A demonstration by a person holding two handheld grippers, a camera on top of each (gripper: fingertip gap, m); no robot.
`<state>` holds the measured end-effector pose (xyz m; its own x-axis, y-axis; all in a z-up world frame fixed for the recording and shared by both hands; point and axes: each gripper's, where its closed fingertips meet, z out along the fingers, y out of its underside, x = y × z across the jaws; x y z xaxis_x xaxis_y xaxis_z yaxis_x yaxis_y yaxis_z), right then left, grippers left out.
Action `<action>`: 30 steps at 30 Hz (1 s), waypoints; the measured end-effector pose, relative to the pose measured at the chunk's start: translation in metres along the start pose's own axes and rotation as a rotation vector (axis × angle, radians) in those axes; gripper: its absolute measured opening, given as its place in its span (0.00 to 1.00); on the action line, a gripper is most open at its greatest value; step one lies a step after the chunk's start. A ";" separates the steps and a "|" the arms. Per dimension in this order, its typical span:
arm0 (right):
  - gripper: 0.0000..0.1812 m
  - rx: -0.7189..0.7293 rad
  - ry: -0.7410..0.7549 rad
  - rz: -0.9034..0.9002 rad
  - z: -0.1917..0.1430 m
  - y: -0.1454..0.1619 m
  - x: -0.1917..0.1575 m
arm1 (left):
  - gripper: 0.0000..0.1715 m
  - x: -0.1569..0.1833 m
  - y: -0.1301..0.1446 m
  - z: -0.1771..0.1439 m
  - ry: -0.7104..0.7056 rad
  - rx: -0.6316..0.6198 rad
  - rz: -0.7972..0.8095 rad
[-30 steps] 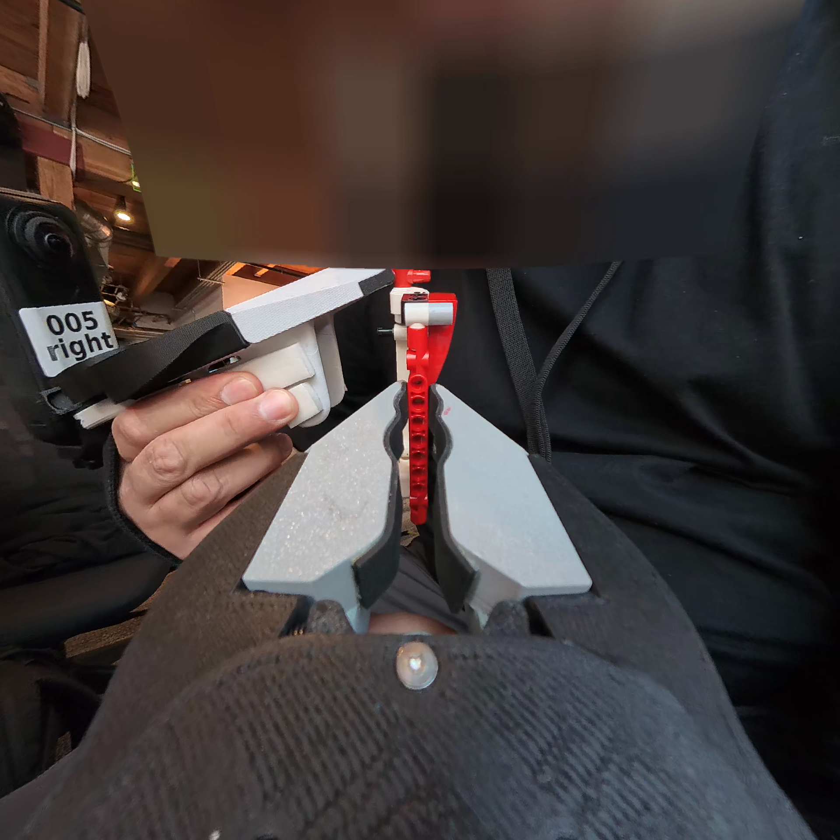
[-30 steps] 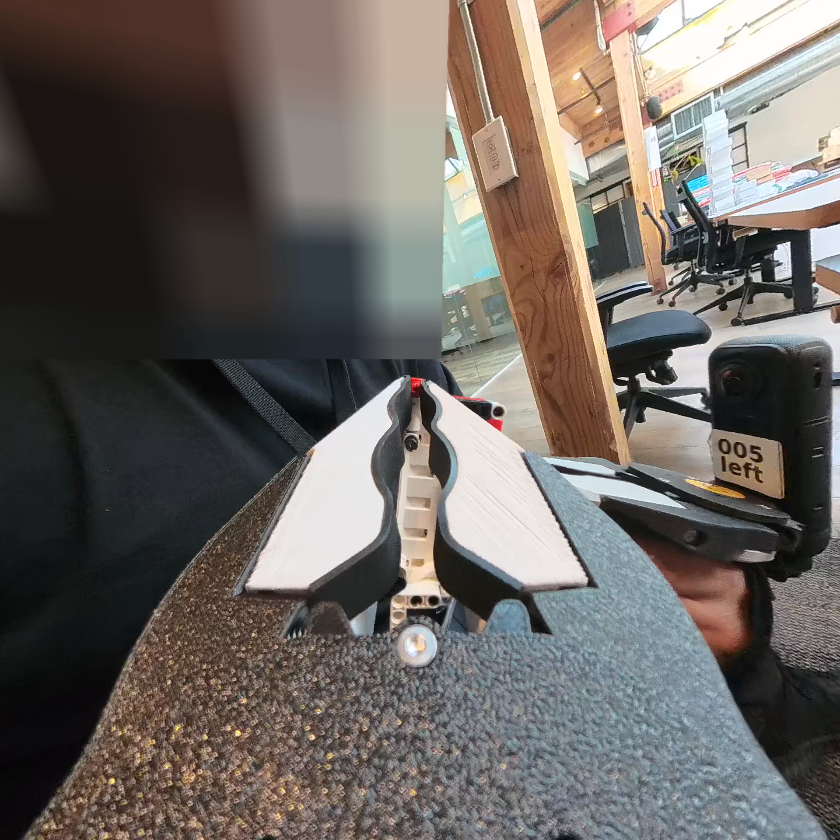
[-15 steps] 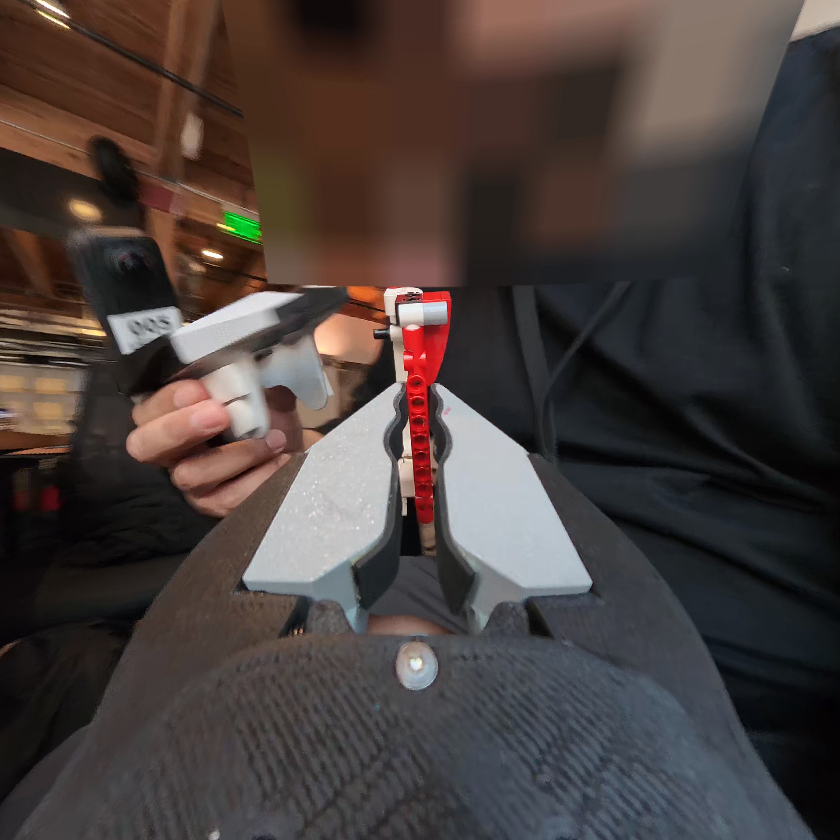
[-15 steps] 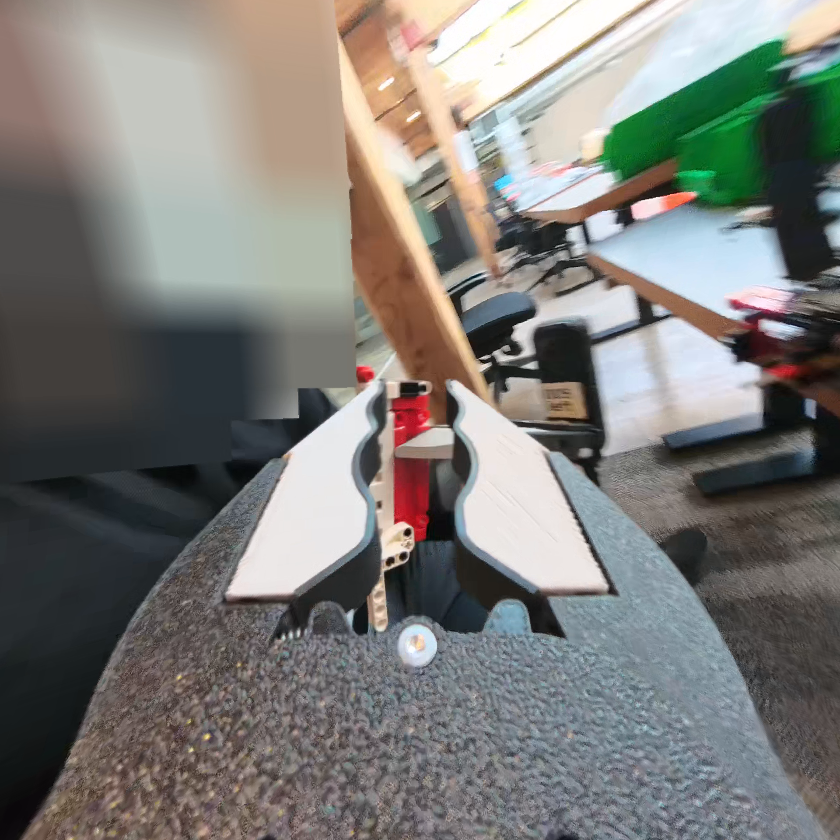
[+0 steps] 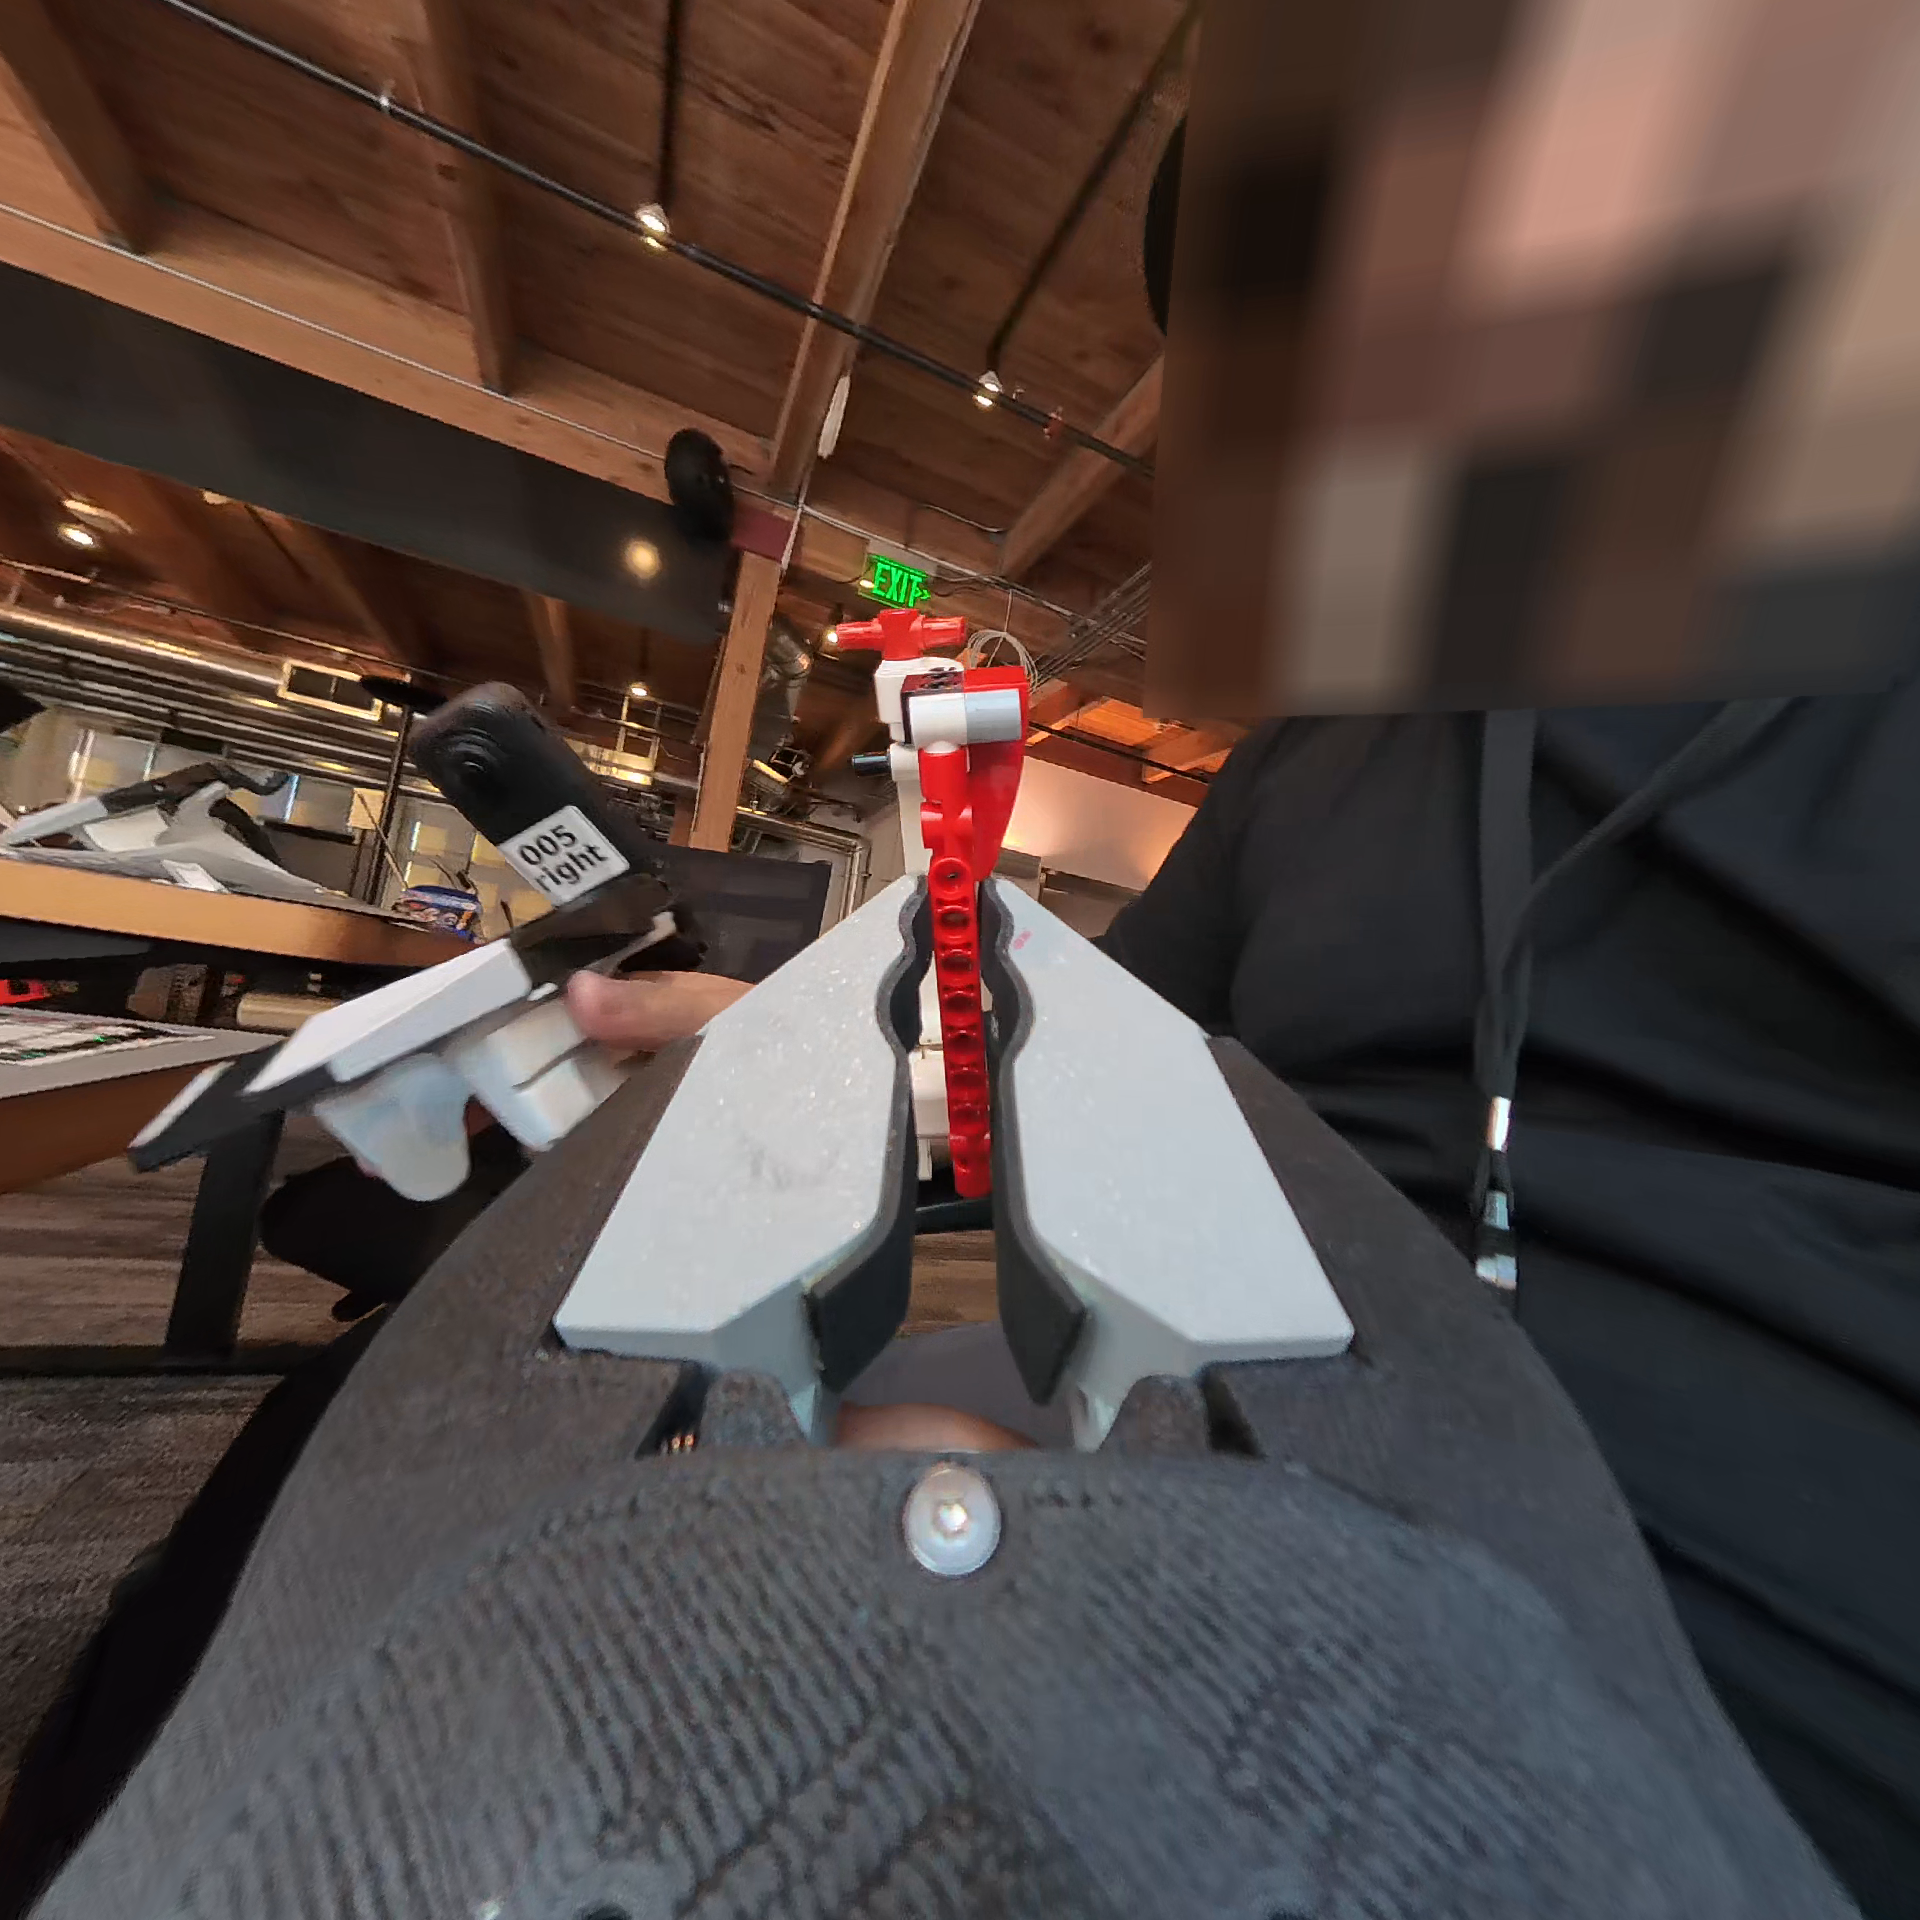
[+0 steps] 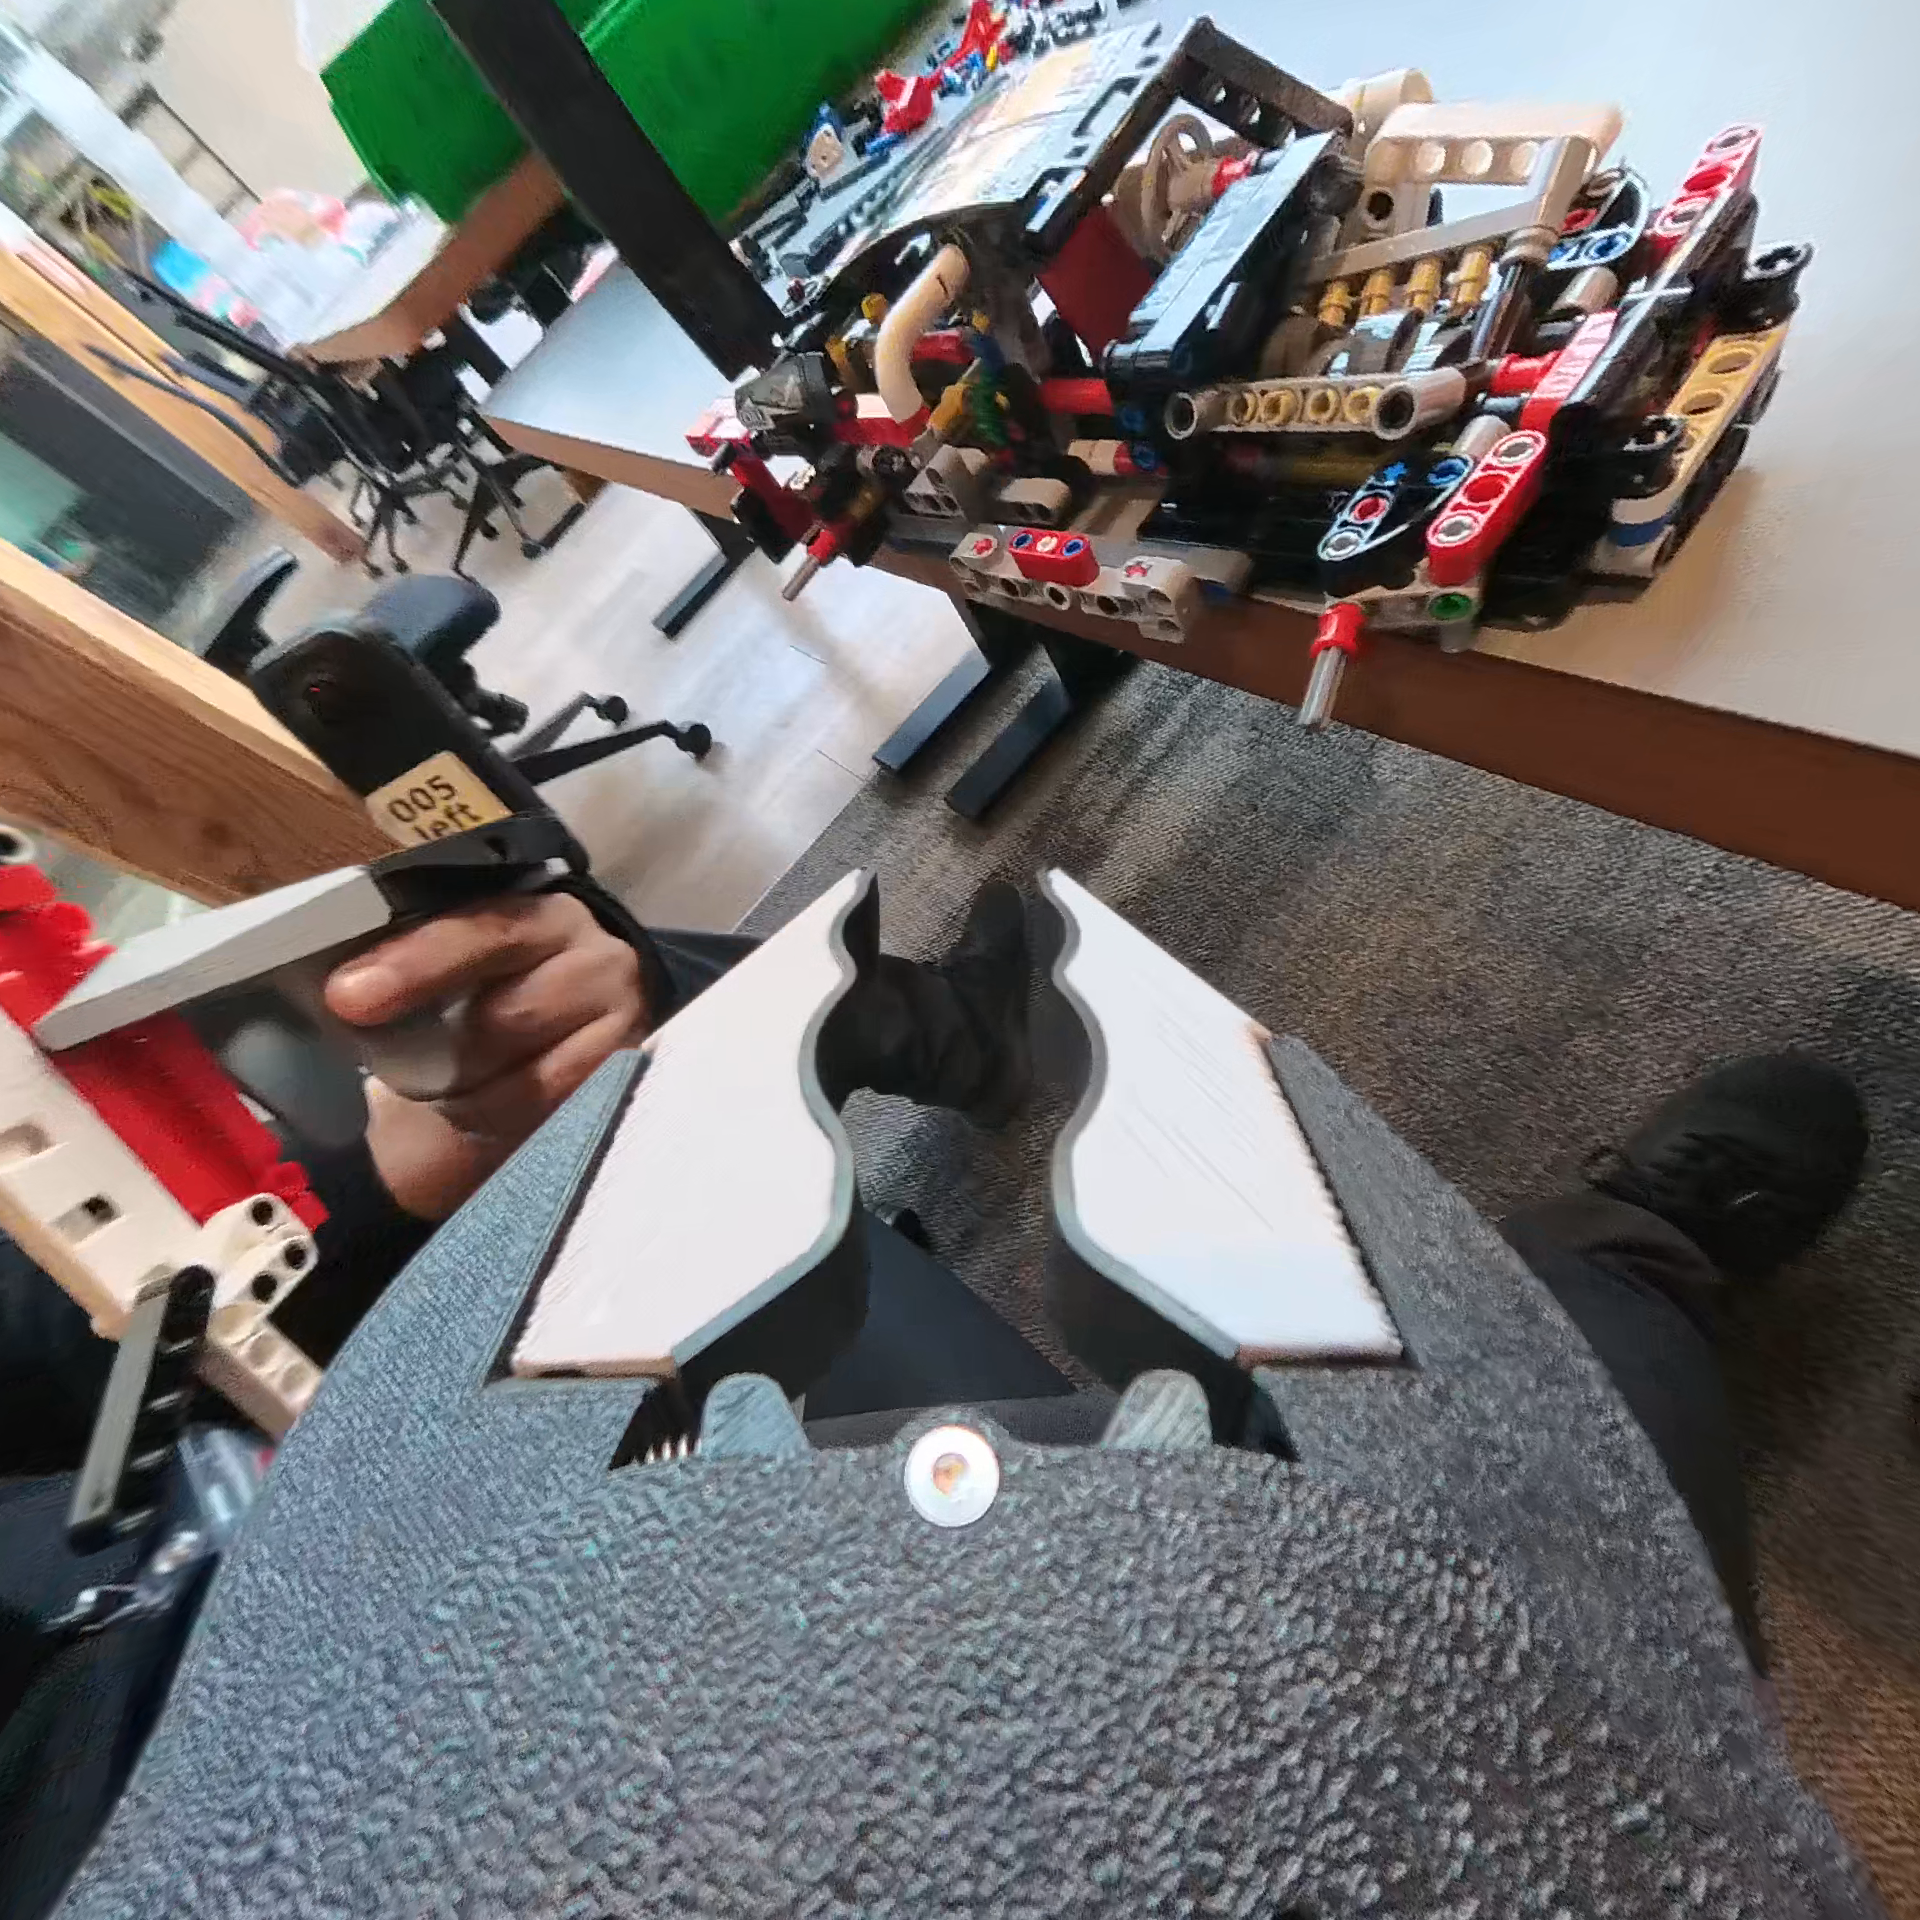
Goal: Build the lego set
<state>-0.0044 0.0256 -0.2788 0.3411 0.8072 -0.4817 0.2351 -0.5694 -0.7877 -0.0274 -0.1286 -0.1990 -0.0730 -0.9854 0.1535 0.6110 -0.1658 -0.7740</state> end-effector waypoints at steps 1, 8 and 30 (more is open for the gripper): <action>0.15 -0.003 0.007 -0.020 -0.001 0.001 0.000 | 0.03 0.003 0.001 0.002 -0.003 -0.004 0.000; 0.29 -0.168 -0.063 0.030 0.012 0.039 -0.006 | 0.03 0.016 0.003 0.007 -0.023 -0.018 0.003; 0.02 -0.223 -0.249 0.137 0.000 0.072 -0.028 | 0.03 -0.041 0.031 -0.020 -0.146 0.072 -0.119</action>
<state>0.0032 -0.0377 -0.3219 0.1573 0.7184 -0.6776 0.4045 -0.6728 -0.6194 -0.0216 -0.0946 -0.2417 -0.0361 -0.9424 0.3325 0.6599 -0.2724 -0.7002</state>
